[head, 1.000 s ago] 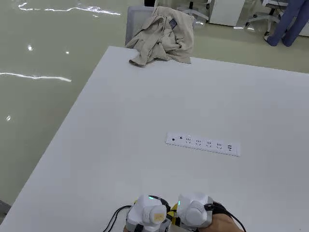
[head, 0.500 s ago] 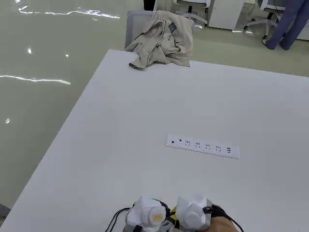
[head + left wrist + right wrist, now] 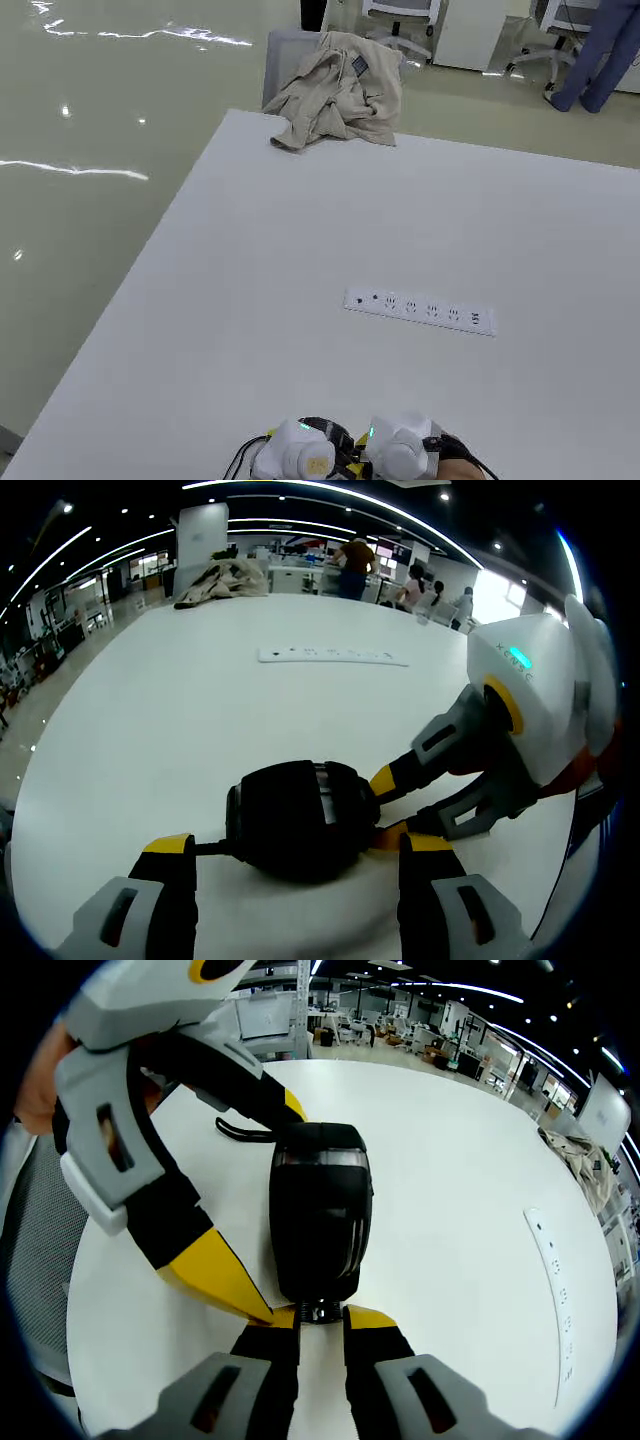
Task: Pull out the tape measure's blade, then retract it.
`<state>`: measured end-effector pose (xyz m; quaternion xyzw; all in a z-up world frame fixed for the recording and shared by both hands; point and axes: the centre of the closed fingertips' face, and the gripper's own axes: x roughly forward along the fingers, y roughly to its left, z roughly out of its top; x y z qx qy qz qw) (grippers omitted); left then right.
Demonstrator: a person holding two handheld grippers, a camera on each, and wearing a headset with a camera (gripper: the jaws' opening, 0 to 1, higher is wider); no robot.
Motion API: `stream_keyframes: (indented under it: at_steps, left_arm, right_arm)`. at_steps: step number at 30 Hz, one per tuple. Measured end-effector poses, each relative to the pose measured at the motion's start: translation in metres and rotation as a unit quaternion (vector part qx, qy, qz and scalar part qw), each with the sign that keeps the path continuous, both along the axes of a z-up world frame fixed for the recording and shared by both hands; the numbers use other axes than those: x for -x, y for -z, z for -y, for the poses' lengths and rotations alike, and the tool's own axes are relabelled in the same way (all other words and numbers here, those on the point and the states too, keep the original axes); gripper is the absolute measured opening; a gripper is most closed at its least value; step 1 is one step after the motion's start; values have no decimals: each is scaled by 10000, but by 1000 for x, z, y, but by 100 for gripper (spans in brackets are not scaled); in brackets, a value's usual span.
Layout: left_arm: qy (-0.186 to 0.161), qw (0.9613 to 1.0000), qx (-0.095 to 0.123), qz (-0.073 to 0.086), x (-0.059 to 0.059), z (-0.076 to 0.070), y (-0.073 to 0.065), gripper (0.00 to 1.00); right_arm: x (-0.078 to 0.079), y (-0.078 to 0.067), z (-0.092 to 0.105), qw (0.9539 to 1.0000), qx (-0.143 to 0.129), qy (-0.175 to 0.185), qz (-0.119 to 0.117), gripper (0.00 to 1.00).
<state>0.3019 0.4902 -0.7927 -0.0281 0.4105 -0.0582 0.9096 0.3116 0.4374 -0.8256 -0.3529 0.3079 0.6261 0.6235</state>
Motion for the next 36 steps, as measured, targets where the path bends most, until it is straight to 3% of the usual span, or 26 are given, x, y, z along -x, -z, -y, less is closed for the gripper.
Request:
stream_keyframes:
  at_steps: [6, 18, 30, 36]
  left_arm:
    - [15, 10000, 14, -68, 10, -1, 6, 82]
    - [-56, 9999, -114, -72, 24, -16, 5, 82]
    - [53, 9997, -241, 71, 29, -24, 0, 84]
    - [85, 9995, -286, 122, 32, -26, -3, 87]
  right_arm:
    - [-2, -2, 1, 9999, -36, 133, 12, 20]
    - [-2, -2, 12, 9984, -68, 559, -55, 24]
    - [9, -6, 26, 9915, -311, 1243, -247, 31]
    - [14, -16, 30, 9862, -468, 1558, -295, 37]
